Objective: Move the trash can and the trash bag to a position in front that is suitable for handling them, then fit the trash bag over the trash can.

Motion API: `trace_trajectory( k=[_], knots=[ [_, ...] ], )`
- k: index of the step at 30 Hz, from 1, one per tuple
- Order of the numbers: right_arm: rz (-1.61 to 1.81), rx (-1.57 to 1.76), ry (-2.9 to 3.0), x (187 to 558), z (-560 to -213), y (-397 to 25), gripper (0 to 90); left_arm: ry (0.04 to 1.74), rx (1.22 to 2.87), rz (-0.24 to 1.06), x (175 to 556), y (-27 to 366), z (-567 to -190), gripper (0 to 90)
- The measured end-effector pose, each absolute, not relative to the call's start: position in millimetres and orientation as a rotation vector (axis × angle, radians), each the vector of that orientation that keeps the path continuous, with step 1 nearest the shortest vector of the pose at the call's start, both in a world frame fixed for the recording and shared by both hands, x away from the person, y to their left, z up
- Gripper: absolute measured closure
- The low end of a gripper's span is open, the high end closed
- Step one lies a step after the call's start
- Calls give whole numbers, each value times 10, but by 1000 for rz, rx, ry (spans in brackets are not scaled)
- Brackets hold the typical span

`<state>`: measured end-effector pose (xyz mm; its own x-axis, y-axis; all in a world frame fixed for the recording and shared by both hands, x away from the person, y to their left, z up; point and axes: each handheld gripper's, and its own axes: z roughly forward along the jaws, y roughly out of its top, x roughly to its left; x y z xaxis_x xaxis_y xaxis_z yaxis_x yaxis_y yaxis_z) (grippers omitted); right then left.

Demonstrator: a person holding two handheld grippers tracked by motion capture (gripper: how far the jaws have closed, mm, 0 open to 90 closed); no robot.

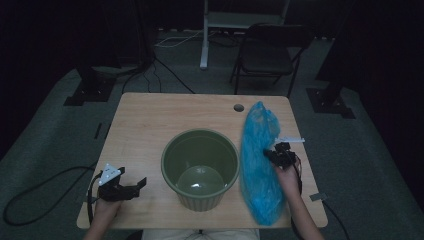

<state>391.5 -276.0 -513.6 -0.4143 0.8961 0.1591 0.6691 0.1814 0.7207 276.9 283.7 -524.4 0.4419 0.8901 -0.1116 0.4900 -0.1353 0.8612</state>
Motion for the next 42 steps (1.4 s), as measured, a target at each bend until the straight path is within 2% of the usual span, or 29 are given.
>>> trace_trajectory(
  k=[7,12,13,16,17,20,24,33,42],
  knots=[
    [1088,1498,2155,3425,-5174,-2836,876,1201,1779,572,2713,2899,-5267,2],
    [1054,1529,2169,3119,-5280,-2914,811,1217,1764,574,2682,2937,-5304,2],
    [1059,1540,2174,3068,-5294,-2930,746,1218,1763,574,2678,2937,-5305,2],
    [1027,1567,2199,2929,-5342,-2963,426,1211,1765,582,2672,2922,-5310,2],
    [999,1574,2202,2889,-5353,-2970,370,1212,1767,580,2675,2917,-5313,2],
    [1017,1607,2169,2834,-5307,-3055,274,1213,1769,579,2677,2904,-5325,2],
    [1042,1641,2082,2946,-5180,-3219,199,1207,1772,581,2672,2895,-5330,2],
    [1007,1740,2082,3489,-5234,-3209,194,1210,1769,575,2667,2898,-5339,2],
    [912,1689,2121,3628,-5346,-2929,181,1215,1764,570,2675,2914,-5338,2]
  ],
)
